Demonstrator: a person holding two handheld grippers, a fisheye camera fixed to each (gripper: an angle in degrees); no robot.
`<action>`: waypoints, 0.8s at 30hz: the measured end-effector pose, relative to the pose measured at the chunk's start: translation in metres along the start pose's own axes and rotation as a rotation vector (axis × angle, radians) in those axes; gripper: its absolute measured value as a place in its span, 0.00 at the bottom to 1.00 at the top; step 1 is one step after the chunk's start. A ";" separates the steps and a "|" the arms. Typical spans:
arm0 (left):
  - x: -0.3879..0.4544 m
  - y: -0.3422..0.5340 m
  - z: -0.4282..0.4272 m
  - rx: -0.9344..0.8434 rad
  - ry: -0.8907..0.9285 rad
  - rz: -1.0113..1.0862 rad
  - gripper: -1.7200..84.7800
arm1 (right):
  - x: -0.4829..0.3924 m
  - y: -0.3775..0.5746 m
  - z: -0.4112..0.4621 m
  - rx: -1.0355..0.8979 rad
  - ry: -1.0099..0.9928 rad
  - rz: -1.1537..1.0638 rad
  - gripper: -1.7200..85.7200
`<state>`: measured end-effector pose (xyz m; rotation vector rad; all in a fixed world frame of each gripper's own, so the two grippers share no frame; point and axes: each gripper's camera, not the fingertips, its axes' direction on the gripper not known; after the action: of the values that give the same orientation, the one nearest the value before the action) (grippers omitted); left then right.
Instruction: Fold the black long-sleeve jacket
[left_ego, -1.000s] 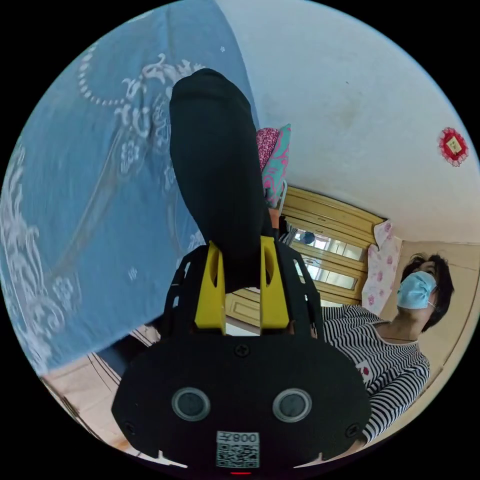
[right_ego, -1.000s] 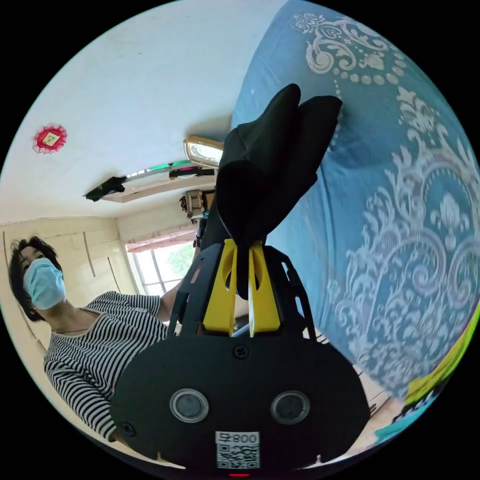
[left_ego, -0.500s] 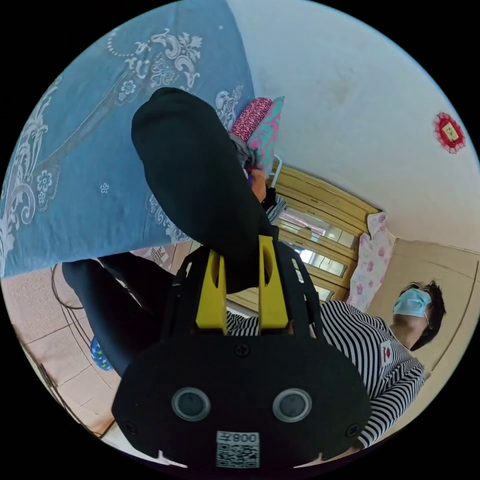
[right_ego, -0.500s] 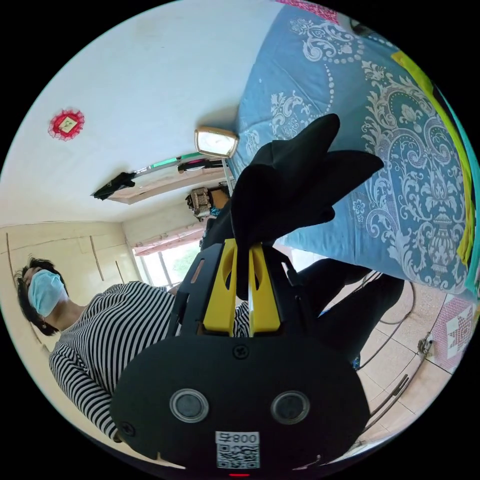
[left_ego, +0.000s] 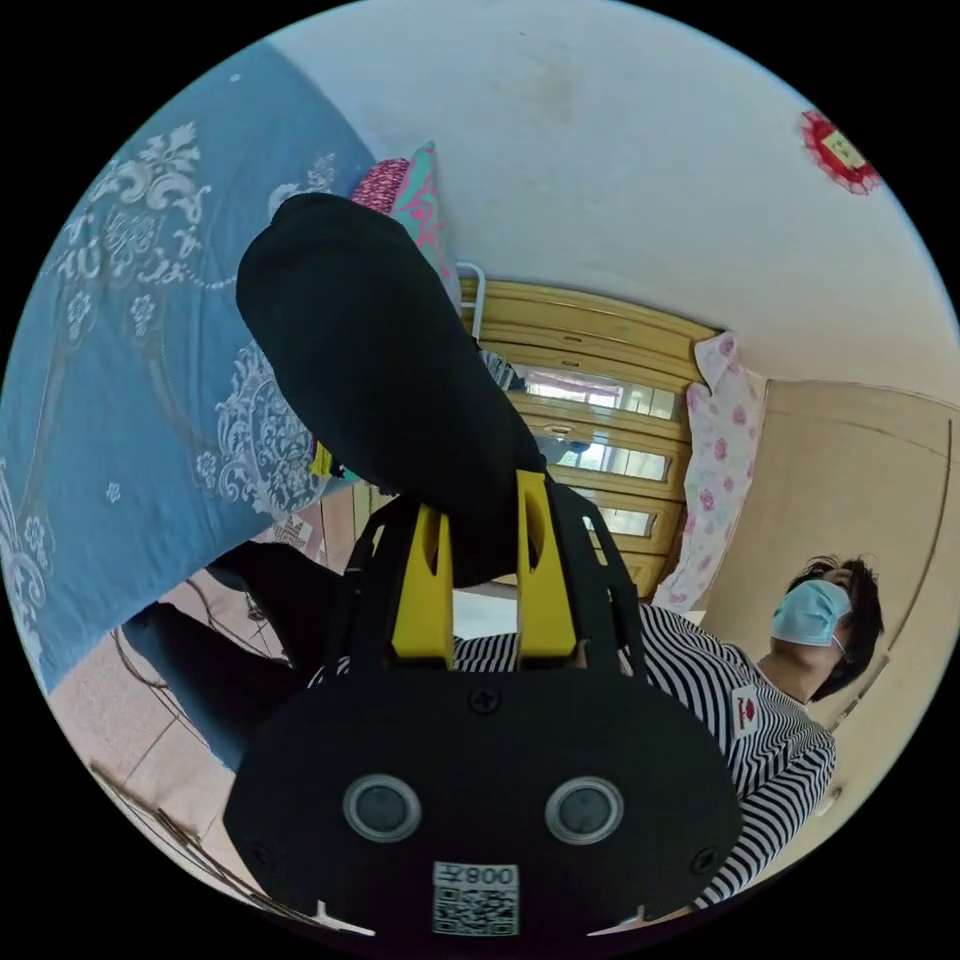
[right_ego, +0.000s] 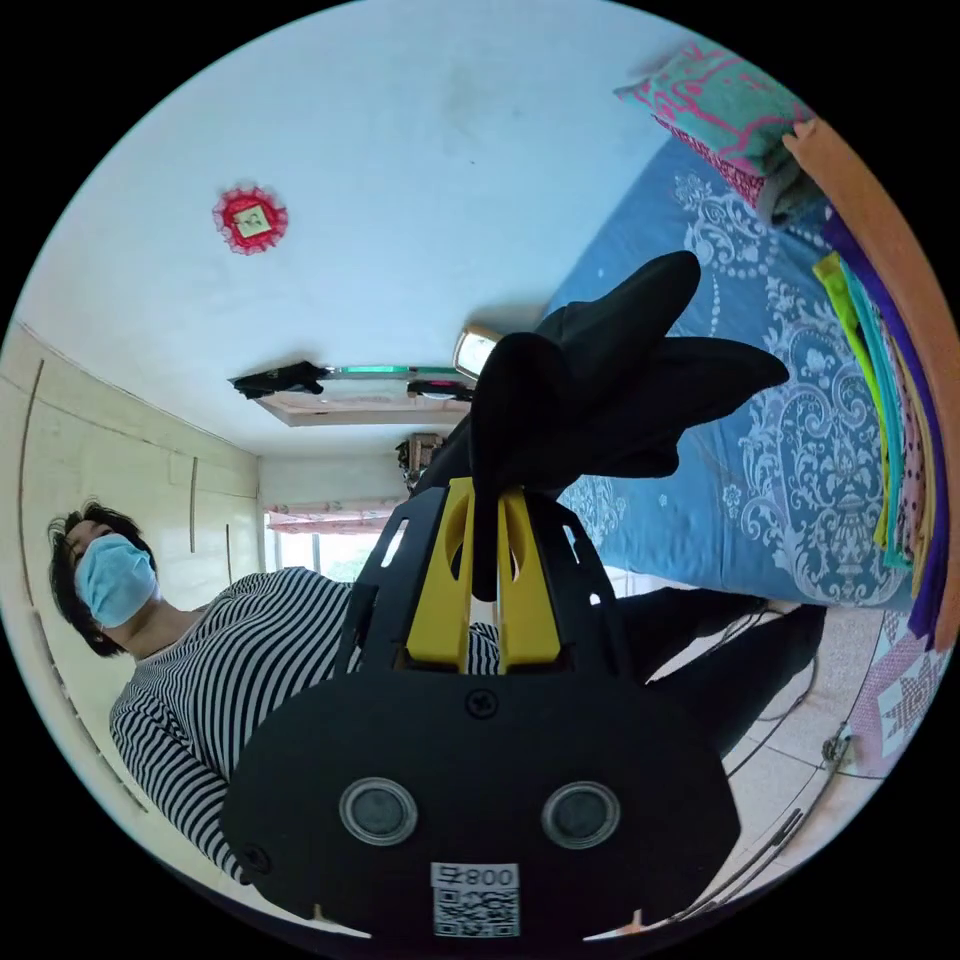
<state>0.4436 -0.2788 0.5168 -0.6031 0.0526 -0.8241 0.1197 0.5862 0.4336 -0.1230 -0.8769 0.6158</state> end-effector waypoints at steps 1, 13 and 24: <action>0.022 -0.009 0.013 -0.006 -0.006 0.023 0.15 | 0.007 -0.014 -0.019 0.014 0.002 -0.024 0.04; 0.265 -0.134 0.169 0.109 -0.056 0.303 0.15 | 0.066 -0.267 -0.253 0.026 0.020 -0.365 0.04; 0.382 -0.252 0.317 0.232 -0.208 0.366 0.15 | 0.247 -0.498 -0.387 -0.021 0.217 -0.296 0.05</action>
<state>0.6227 -0.5260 0.9825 -0.4387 -0.1185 -0.4024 0.7550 0.3697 0.5247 -0.0755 -0.6752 0.3100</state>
